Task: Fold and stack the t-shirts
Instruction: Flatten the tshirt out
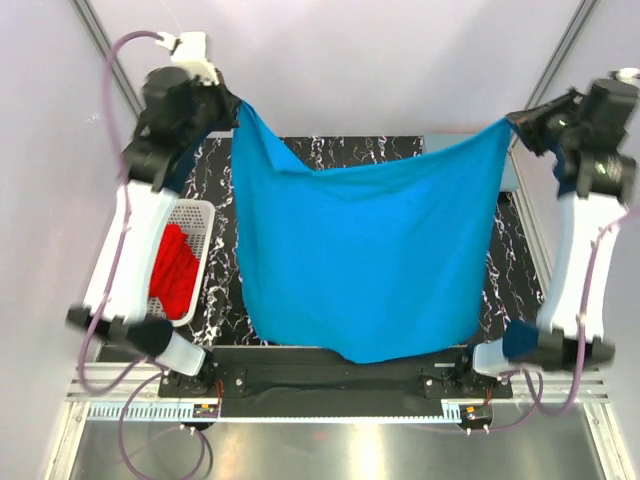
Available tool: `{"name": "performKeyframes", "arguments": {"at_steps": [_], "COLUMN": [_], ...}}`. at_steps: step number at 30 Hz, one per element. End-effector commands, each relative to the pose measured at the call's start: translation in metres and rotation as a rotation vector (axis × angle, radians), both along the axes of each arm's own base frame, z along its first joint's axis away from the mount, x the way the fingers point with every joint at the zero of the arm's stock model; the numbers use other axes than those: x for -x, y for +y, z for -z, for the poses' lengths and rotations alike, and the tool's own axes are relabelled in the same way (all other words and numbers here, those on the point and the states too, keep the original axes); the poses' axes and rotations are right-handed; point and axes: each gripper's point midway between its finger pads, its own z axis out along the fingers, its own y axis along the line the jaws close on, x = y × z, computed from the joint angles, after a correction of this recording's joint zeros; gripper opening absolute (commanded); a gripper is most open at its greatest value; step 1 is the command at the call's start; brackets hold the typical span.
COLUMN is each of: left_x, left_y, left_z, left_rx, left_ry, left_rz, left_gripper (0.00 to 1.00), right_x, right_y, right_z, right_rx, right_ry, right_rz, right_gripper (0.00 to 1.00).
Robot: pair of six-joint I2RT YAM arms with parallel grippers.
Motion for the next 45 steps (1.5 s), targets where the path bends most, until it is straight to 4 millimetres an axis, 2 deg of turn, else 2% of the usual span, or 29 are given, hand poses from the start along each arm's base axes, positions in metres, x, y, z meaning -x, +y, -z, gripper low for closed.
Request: {"name": "performKeyframes", "arguments": {"at_steps": [1,2,3,4,5,7,8,9,10,14,15,17,18,19,20,21,22,23,24,25,26,27,28,30,32,37,39,42,45], "left_x": [-0.054,-0.061,-0.07,-0.086,-0.08,-0.074,-0.053,-0.053,-0.029,0.01,0.02,0.037,0.043,0.047,0.05,0.074,0.057,0.059,0.072,0.067,0.071,0.083,0.085,0.101,0.116,0.153,0.164,0.176,0.18], "left_y": [0.028,0.031,0.037,0.033,0.035,0.037,0.043,0.042,0.046,0.045,0.045,0.044,0.044,0.039,0.033,0.031,0.025,0.025,0.03,0.029,0.029,0.031,0.031,0.03,0.034,0.043,0.033,0.014,0.011], "left_z": [-0.01,-0.03,-0.043,-0.041,-0.078,-0.117,-0.155,-0.161,-0.183,-0.19,-0.192,-0.164,-0.156,-0.119,-0.099,-0.094,-0.025,-0.004,0.01,0.061,0.085,0.094,0.127,0.158,0.198,0.264,0.284,0.305,0.305], "left_rx": [-0.009,0.018,0.04,0.051,0.094,0.127,0.155,0.163,0.178,0.158,0.16,0.16,0.17,0.165,0.18,0.196,0.206,0.214,0.227,0.221,0.209,0.209,0.205,0.183,0.146,0.091,0.107,0.171,0.196], "left_ry": [-0.05,-0.101,-0.142,-0.143,-0.229,-0.346,-0.46,-0.488,-0.552,-0.601,-0.624,-0.588,-0.586,-0.524,-0.49,-0.509,-0.358,-0.338,-0.323,-0.217,-0.166,-0.159,-0.092,-0.008,0.13,0.368,0.457,0.565,0.61], "left_rz": [-0.154,-0.168,-0.184,-0.174,-0.165,-0.148,-0.143,-0.136,-0.127,-0.079,-0.073,-0.053,-0.045,-0.016,0.016,0.054,0.057,0.057,0.038,0.024,0.025,0.024,0.02,0.035,0.023,-0.005,0.049,0.136,0.131], "left_gripper": [0.0,0.0,0.0,0.0,0.0,0.0,0.0,0.0,0.0,0.0,0.0,0.0,0.0,0.0,0.0,0.0,0.0,0.0,0.0,0.0,0.0,0.0,0.0,0.0,0.0,0.0,0.0,0.0,0.0], "right_x": [-0.031,-0.04,-0.065,-0.068,-0.076,-0.091,-0.09,-0.089,-0.086,-0.071,-0.05,-0.049,-0.033,-0.037,-0.033,-0.025,-0.019,-0.012,0.0,0.006,0.018,0.02,0.024,0.038,0.057,0.097,0.11,0.126,0.136], "right_y": [0.012,0.014,0.013,0.018,0.021,0.028,0.029,0.029,0.028,0.021,0.022,0.01,0.01,0.004,0.003,0.004,0.003,0.003,0.003,0.003,0.006,0.007,0.013,0.016,0.014,0.001,0.003,0.008,0.004], "right_z": [-0.041,-0.044,-0.028,-0.053,-0.058,-0.078,-0.095,-0.1,-0.105,-0.105,-0.118,-0.092,-0.087,-0.058,-0.04,-0.005,0.013,0.03,0.065,0.082,0.091,0.134,0.15,0.195,0.222,0.283,0.301,0.311,0.309], "right_rx": [0.006,-0.008,-0.031,-0.029,-0.049,-0.066,-0.064,-0.065,-0.066,-0.048,-0.018,0.045,0.07,0.082,0.109,0.107,0.11,0.117,0.112,0.109,0.109,0.086,0.067,0.053,0.08,0.105,0.086,0.043,0.026], "right_ry": [-0.12,-0.123,-0.082,-0.138,-0.145,-0.188,-0.237,-0.256,-0.27,-0.284,-0.322,-0.247,-0.219,-0.145,-0.108,-0.053,-0.03,-0.014,0.03,0.055,0.055,0.133,0.153,0.245,0.342,0.563,0.625,0.669,0.664], "right_rz": [-0.067,-0.08,-0.093,-0.122,-0.138,-0.191,-0.198,-0.197,-0.196,-0.15,-0.134,-0.081,-0.07,-0.05,-0.054,-0.053,-0.046,-0.041,-0.033,-0.026,-0.027,-0.037,-0.057,-0.069,-0.068,0.008,0.014,0.027,0.091], "right_gripper": [0.0,0.0,0.0,0.0,0.0,0.0,0.0,0.0,0.0,0.0,0.0,0.0,0.0,0.0,0.0,0.0,0.0,0.0,0.0,0.0,0.0,0.0,0.0,0.0,0.0,0.0,0.0,0.0,0.0]}}
